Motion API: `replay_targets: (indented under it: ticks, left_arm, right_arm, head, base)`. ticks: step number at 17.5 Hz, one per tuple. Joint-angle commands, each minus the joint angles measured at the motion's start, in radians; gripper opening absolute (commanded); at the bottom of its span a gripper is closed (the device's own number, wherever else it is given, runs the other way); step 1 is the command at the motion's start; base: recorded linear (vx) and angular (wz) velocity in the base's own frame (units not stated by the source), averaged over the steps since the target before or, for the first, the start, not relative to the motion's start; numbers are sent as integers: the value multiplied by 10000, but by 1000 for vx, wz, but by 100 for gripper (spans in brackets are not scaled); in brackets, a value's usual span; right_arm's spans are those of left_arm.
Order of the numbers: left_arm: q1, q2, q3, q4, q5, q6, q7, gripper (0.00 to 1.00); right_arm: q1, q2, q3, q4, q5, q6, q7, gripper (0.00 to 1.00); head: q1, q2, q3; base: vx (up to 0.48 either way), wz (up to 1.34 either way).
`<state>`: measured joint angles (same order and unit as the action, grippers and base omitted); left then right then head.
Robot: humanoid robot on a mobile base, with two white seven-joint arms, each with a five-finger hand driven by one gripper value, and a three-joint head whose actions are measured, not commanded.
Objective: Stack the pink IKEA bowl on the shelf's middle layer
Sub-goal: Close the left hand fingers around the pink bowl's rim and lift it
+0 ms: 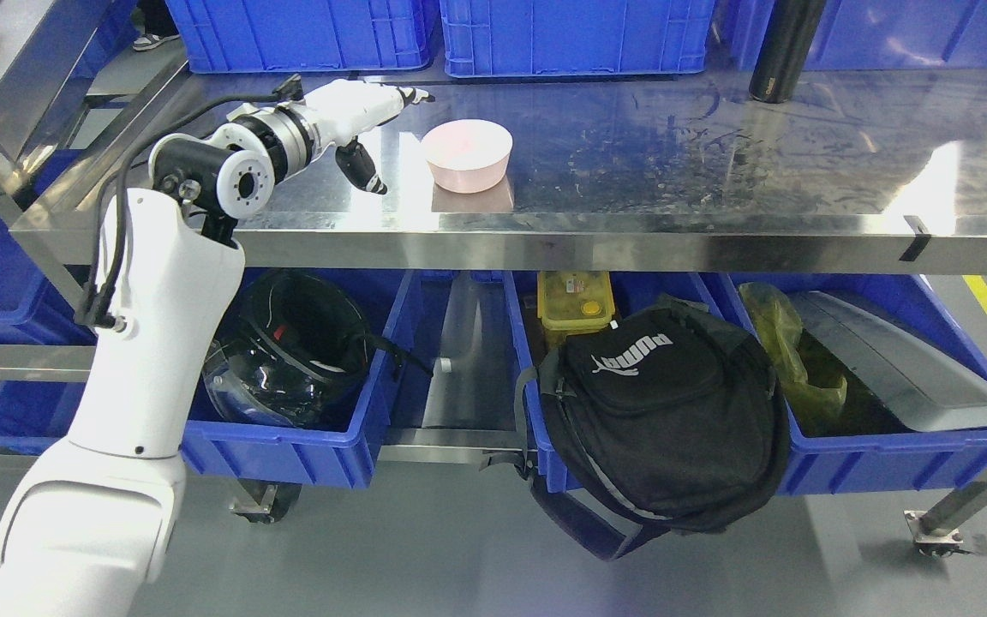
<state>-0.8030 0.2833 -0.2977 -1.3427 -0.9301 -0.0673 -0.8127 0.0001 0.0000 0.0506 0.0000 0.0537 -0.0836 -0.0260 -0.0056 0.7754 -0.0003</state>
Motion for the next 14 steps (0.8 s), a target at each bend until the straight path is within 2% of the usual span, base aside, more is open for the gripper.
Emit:
replay_targets:
  ticks: [1, 8, 14]
  left_arm:
    - [-944, -1621, -1042, 3147, -516, 59, -18, 83]
    - [-944, -1637, -981, 3501, -639, 182, -33, 65]
    - [-1111, -1943, -920, 4129, -639, 121, 257, 58]
  right_arm:
    - [229, -175, 0, -175, 0, 7, -1, 100]
    - [229, -175, 0, -175, 0, 7, -1, 100]
    - [229, -175, 0, -175, 0, 7, -1, 100]
  head:
    - [0, 0, 0]
    - [0, 0, 0]
    - [0, 0, 0]
  base:
    - [0, 0]
    - [0, 0]
    - [0, 0]
